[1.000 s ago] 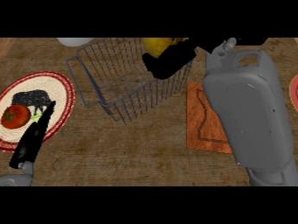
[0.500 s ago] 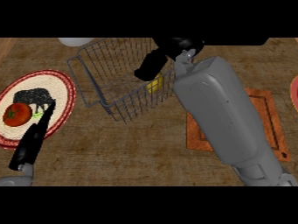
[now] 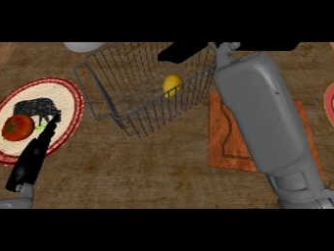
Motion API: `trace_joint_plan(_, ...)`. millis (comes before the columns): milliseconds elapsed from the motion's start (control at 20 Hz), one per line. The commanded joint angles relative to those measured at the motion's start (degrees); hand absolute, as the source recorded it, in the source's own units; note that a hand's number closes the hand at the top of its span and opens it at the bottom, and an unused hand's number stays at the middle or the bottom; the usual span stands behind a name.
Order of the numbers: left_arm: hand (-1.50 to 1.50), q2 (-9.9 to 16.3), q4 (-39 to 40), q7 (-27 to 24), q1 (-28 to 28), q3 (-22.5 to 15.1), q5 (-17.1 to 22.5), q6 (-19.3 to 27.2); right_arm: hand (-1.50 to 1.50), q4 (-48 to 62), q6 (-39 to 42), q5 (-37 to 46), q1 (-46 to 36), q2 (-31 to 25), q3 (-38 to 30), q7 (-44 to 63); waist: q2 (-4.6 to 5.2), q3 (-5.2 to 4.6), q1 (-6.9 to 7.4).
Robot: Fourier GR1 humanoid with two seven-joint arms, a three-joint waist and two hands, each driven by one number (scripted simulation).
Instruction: Pick the lemon from the cutting board and place it in the basket
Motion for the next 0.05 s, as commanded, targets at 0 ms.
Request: trace_joint_plan(0,0.00,-1.0,2.2,-1.7,1.0,-0.2,-0.5,0.4,-1.50,2.3,-2.0,-1.8,-0.9,-2.2,-5.6,2.4,0.09,-0.08,-0.18)
